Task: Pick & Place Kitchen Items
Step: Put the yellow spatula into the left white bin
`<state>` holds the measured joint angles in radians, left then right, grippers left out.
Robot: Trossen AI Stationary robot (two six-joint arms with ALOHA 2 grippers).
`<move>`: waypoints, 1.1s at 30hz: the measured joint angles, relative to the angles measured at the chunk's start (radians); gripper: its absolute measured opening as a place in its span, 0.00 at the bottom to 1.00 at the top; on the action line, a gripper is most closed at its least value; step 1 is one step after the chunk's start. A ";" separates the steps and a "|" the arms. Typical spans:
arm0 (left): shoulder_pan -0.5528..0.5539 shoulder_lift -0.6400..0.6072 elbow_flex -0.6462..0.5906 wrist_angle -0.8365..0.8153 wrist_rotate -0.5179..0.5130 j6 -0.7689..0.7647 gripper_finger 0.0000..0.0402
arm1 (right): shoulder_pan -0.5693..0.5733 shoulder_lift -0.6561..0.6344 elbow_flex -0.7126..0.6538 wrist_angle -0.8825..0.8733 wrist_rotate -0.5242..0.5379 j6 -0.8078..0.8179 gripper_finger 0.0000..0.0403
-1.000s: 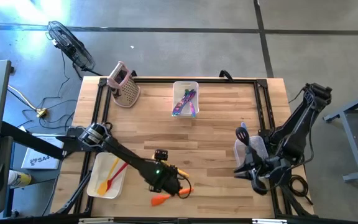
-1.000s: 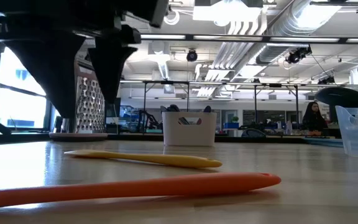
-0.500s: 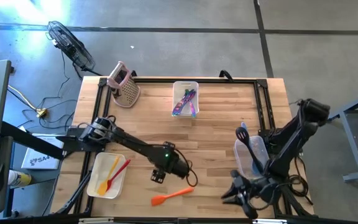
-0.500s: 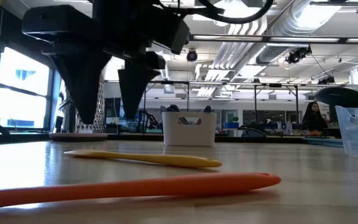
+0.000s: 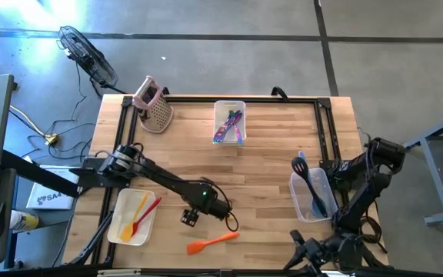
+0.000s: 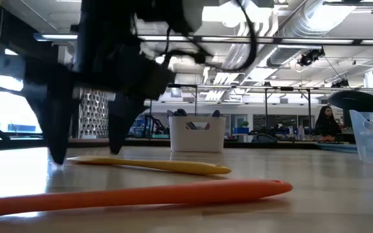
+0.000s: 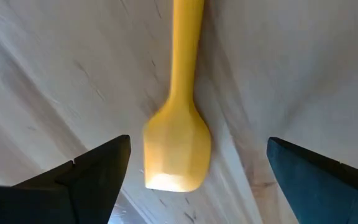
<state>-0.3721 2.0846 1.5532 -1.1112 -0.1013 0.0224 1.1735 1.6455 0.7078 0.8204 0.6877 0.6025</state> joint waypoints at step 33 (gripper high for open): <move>0.115 -0.001 -0.075 0.124 0.192 -0.005 0.93 | -0.063 0.001 0.000 0.007 0.042 0.140 0.21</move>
<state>-0.2567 2.0838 1.4783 -0.9871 0.0908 0.0170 1.1107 1.6466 0.7078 0.8272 0.7300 0.7423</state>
